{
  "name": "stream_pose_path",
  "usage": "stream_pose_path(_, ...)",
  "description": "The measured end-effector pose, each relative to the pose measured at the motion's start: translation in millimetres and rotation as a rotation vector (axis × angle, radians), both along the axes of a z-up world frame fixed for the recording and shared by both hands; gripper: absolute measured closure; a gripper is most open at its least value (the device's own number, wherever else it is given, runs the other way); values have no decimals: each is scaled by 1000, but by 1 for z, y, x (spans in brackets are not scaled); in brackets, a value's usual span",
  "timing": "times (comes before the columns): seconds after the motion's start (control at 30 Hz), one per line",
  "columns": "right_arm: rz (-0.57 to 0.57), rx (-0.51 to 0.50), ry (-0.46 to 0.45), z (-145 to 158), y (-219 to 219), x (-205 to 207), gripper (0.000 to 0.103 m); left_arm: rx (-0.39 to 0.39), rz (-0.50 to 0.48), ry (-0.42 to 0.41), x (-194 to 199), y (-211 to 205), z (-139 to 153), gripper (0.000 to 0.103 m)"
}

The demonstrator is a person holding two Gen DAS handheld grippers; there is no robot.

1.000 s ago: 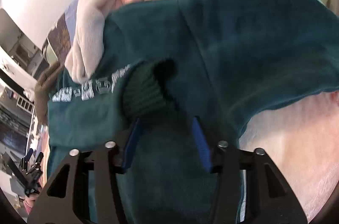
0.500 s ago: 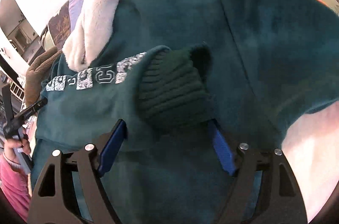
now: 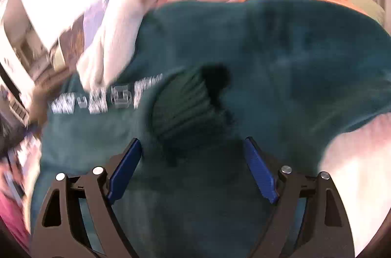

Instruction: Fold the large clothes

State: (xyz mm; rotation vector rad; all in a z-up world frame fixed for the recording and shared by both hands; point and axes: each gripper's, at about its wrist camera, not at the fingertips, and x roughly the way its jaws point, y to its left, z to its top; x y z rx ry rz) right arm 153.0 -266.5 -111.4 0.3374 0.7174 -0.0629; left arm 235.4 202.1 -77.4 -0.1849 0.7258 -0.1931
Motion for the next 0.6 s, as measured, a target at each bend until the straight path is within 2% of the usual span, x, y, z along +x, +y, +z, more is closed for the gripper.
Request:
stream_pose_path(0.03,-35,-44,-52,18,1,-3,18,39,-38,-3,-12,-6,1,48)
stream_pose_path(0.1,4,-95,-125,50,15,2,18,112,-116,3,-38,-16,-4,48)
stream_pose_path(0.2,243,-94,-114,87,69,38,18,223,-149,52,-55,-25,-25,48)
stream_pose_path(0.27,424,-121,-76,98,129,70,20,255,-153,67,-57,-23,-34,48)
stream_pose_path(0.37,591,-253,-25,96,221,109,30,221,-144,97,-51,-16,-49,48)
stream_pose_path(0.43,692,-268,43,85,278,137,39,197,-148,81,-49,-13,-52,48)
stream_pose_path(0.5,729,-282,108,72,324,166,45,182,-154,57,-50,-12,-57,48)
stream_pose_path(0.6,723,-315,161,56,364,197,46,148,-168,38,-52,-7,-61,51)
